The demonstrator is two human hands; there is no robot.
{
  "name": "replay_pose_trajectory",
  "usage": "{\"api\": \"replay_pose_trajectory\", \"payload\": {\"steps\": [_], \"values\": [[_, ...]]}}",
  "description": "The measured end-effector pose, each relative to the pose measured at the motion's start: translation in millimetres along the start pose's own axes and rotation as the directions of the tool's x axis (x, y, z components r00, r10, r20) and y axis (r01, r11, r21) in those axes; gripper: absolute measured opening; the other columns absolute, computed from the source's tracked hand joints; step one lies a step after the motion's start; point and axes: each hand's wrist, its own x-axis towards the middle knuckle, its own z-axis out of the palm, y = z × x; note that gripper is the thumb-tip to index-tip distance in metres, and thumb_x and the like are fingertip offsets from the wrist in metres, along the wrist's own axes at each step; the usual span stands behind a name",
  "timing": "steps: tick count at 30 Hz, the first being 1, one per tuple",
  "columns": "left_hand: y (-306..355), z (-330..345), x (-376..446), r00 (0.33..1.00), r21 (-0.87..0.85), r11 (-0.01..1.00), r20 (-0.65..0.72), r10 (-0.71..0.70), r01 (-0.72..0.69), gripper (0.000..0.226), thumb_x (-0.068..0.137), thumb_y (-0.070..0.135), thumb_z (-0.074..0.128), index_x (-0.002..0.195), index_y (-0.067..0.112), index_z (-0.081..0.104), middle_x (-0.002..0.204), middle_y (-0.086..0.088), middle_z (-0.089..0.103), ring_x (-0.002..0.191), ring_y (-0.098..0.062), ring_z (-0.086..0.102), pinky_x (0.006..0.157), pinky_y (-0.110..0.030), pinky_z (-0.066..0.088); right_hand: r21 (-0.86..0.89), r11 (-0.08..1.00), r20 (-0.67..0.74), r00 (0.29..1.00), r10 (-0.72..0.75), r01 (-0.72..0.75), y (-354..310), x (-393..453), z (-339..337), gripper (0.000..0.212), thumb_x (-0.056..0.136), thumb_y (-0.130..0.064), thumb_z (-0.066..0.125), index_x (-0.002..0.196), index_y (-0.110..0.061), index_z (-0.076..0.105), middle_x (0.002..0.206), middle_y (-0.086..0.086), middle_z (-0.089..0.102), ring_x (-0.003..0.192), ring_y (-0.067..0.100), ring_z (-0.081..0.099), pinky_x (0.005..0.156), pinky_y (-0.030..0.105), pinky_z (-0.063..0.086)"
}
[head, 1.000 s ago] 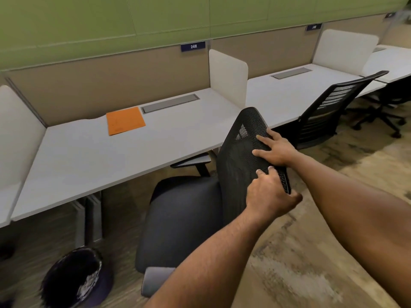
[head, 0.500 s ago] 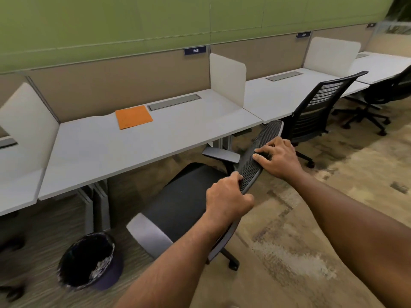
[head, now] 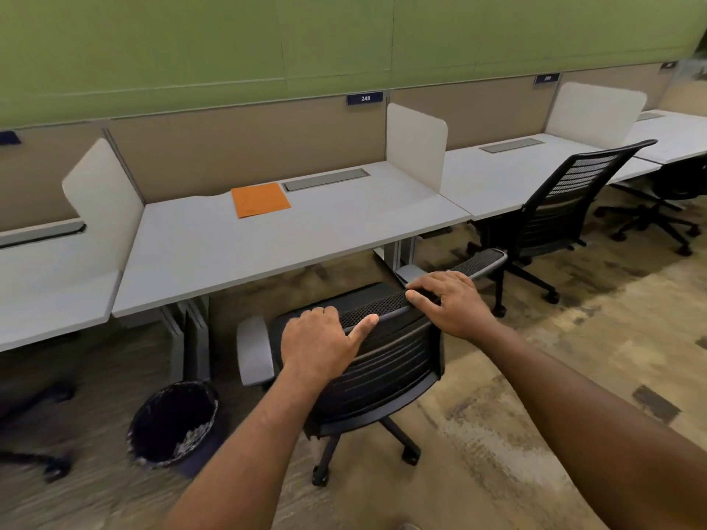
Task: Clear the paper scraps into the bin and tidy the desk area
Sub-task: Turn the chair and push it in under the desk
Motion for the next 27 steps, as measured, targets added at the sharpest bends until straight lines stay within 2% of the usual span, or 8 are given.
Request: {"api": "replay_pose_trajectory", "payload": {"steps": [6, 9, 11, 14, 20, 23, 25, 27], "values": [[-22.9, -8.4, -14.8, 0.994, -0.106, 0.988, 0.010, -0.108, 0.108, 0.090, 0.080, 0.087, 0.001, 0.075, 0.018, 0.060, 0.071, -0.001, 0.062, 0.068, -0.021, 0.059, 0.066, -0.038, 0.051, -0.099, 0.990, -0.036, 0.995, 0.098, -0.101, 11.0, 7.4, -21.5, 0.073, 0.088, -0.075, 0.016, 0.094, -0.030, 0.072, 0.090, 0.000, 0.073, 0.096, 0.026, 0.063, 0.093, 0.042, 0.038], [-31.7, -12.3, -22.2, 0.990, -0.128, 0.982, -0.007, -0.142, 0.140, 0.088, 0.080, 0.087, 0.001, 0.064, 0.021, 0.058, 0.057, 0.003, 0.056, 0.056, -0.014, 0.053, 0.050, -0.030, 0.040, -0.136, 0.968, -0.106, 0.974, 0.198, -0.211, 21.8, 6.5, -34.2, 0.073, 0.088, -0.075, 0.017, 0.086, -0.028, 0.072, 0.081, 0.002, 0.072, 0.092, 0.029, 0.064, 0.091, 0.042, 0.040], [-37.4, -15.6, -30.1, 0.990, -0.097, 0.985, -0.010, -0.141, 0.140, 0.088, 0.081, 0.086, 0.000, 0.062, 0.023, 0.058, 0.053, 0.005, 0.054, 0.052, -0.012, 0.051, 0.048, -0.028, 0.036, -0.122, 0.948, -0.129, 0.952, 0.277, -0.293, 28.4, 4.5, -39.9, 0.074, 0.087, -0.077, 0.018, 0.088, -0.027, 0.072, 0.082, 0.005, 0.070, 0.091, 0.031, 0.064, 0.083, 0.040, 0.043], [-45.0, -20.7, -45.1, 0.989, -0.078, 0.986, -0.007, -0.148, 0.147, 0.087, 0.082, 0.085, 0.001, 0.063, 0.023, 0.060, 0.053, 0.006, 0.054, 0.053, -0.012, 0.053, 0.053, -0.030, 0.047, 0.016, 0.909, -0.133, 0.900, 0.415, -0.416, 31.1, -0.3, -43.0, 0.073, 0.084, -0.082, 0.024, 0.096, -0.028, 0.072, 0.081, 0.004, 0.060, 0.084, 0.029, 0.057, 0.073, 0.038, 0.042], [-61.3, -32.9, -70.7, 0.974, -0.062, 0.975, -0.070, -0.217, 0.213, 0.083, 0.082, 0.084, 0.006, 0.061, 0.024, 0.059, 0.052, 0.007, 0.053, 0.053, -0.014, 0.050, 0.050, -0.026, 0.030, 0.144, 0.916, -0.117, 0.913, 0.391, -0.374, 17.9, -16.0, -45.5, 0.077, 0.077, -0.089, 0.024, 0.105, -0.034, 0.070, 0.095, 0.003, 0.067, 0.093, 0.026, 0.058, 0.074, 0.036, 0.042], [-67.5, -35.0, -81.8, 0.967, -0.043, 0.975, -0.126, -0.222, 0.218, 0.085, 0.084, 0.083, 0.009, 0.084, 0.023, 0.069, 0.080, 0.002, 0.070, 0.074, -0.021, 0.064, 0.058, -0.029, 0.040, 0.206, 0.919, -0.121, 0.923, 0.364, -0.336, 12.2, -26.5, -46.2, 0.076, 0.077, -0.089, 0.027, 0.113, -0.036, 0.068, 0.113, 0.003, 0.068, 0.106, 0.026, 0.058, 0.079, 0.036, 0.041], [-72.1, -35.3, -82.0, 0.972, -0.079, 0.979, -0.128, -0.198, 0.189, 0.088, 0.085, 0.081, 0.013, 0.112, 0.018, 0.069, 0.121, -0.005, 0.068, 0.110, -0.026, 0.062, 0.087, -0.041, 0.049, 0.218, 0.920, -0.124, 0.925, 0.358, -0.327, 7.4, -28.5, -46.0, 0.076, 0.078, -0.087, 0.030, 0.117, -0.034, 0.067, 0.120, 0.001, 0.067, 0.112, 0.025, 0.057, 0.085, 0.038, 0.044], [-77.4, -36.6, -77.9, 0.973, -0.120, 0.975, -0.109, -0.202, 0.189, 0.091, 0.086, 0.080, 0.014, 0.127, 0.016, 0.063, 0.145, -0.009, 0.052, 0.133, -0.027, 0.047, 0.110, -0.047, 0.035, 0.224, 0.920, -0.129, 0.926, 0.354, -0.321, 3.2, -26.0, -47.4, 0.075, 0.080, -0.085, 0.032, 0.118, -0.031, 0.067, 0.122, 0.001, 0.067, 0.114, 0.023, 0.056, 0.091, 0.042, 0.045]]}}
